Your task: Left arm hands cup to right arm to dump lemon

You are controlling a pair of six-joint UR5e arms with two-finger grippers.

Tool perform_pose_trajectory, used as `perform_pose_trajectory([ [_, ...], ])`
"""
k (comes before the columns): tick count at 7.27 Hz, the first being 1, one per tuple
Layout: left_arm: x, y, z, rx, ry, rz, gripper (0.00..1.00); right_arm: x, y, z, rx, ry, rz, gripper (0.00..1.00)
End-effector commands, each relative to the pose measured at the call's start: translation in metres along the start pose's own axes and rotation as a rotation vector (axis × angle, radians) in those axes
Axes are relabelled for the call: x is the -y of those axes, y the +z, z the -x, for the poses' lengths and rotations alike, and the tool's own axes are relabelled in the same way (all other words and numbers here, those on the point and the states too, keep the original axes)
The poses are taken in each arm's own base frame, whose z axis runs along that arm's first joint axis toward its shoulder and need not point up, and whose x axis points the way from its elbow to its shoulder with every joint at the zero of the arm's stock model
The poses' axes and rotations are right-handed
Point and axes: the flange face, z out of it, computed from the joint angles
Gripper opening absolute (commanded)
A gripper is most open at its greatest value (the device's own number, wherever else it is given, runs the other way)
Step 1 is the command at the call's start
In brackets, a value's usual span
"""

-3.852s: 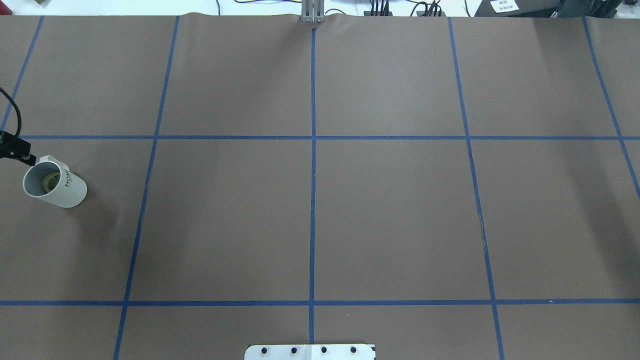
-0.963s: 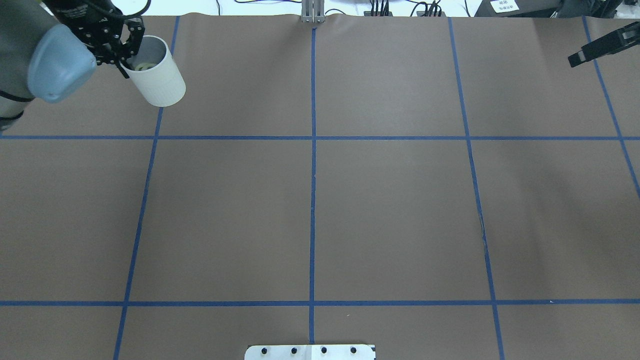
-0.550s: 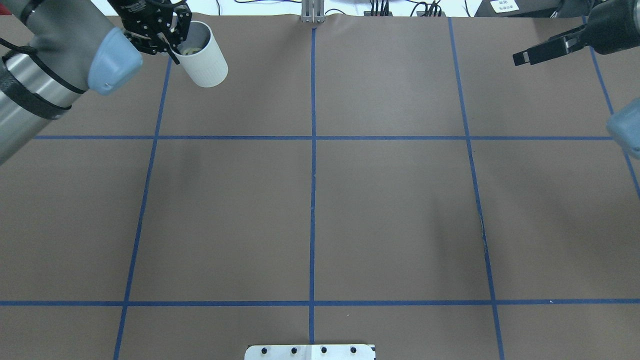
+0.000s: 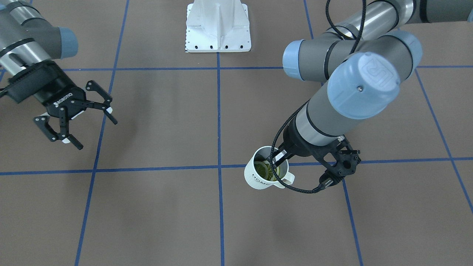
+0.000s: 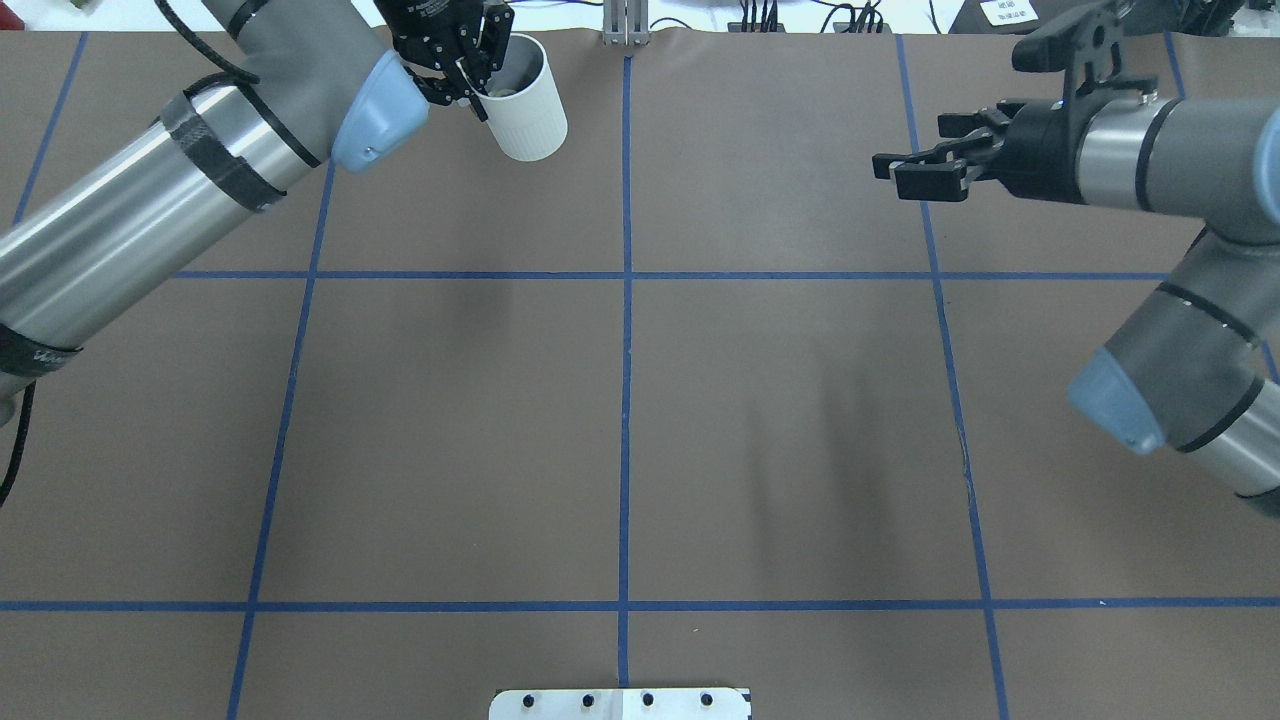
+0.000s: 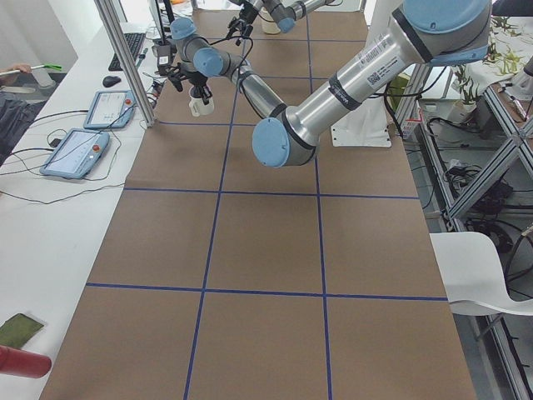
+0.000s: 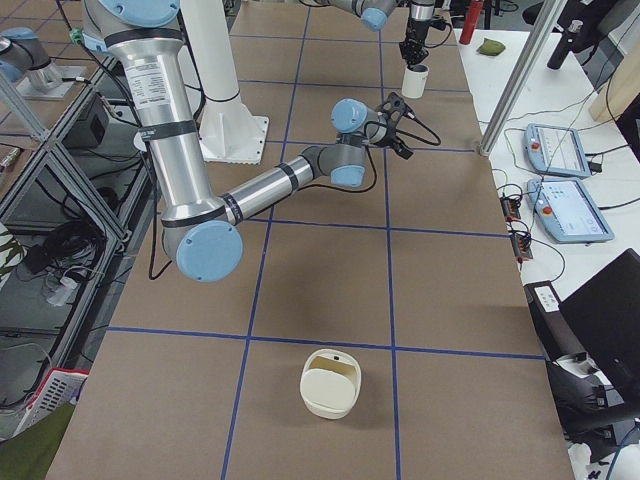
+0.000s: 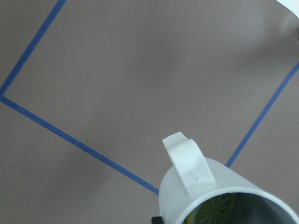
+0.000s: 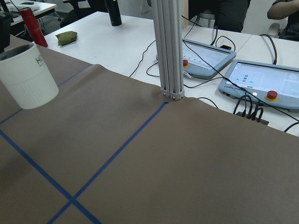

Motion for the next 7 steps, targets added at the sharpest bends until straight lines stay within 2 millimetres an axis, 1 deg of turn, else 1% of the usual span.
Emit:
perform_pose_trajectory([
  [1, -0.009, 0.01, -0.009, 0.013, -0.036, 0.169, 0.0, -0.03, 0.03, 0.064, 0.002, -0.022, -0.06, 1.0],
  [2, -0.017, 0.004, -0.018, 0.007, -0.031, 0.174, 0.0, -0.046, 0.04, 0.088, -0.024, -0.034, -0.084, 1.0],
  [3, -0.034, 0.011, -0.024, 0.011, -0.053, 0.188, 0.0, -0.056, 0.051, 0.118, -0.026, -0.047, -0.105, 1.0],
  [4, -0.051, 0.017, -0.031, 0.016, -0.046, 0.202, 0.0, -0.063, 0.059, 0.144, -0.044, -0.08, -0.126, 1.0],
  [5, -0.063, 0.026, -0.034, 0.023, -0.032, 0.215, 0.0, -0.072, 0.065, 0.16, -0.059, -0.101, -0.131, 1.0],
  [6, -0.08, 0.038, -0.036, 0.03, -0.017, 0.232, 0.0, -0.074, 0.067, 0.162, -0.081, -0.108, -0.117, 1.0],
  [7, -0.095, 0.044, -0.041, 0.025, 0.012, 0.244, 0.0, -0.079, 0.07, 0.167, -0.098, -0.112, -0.112, 1.0],
])
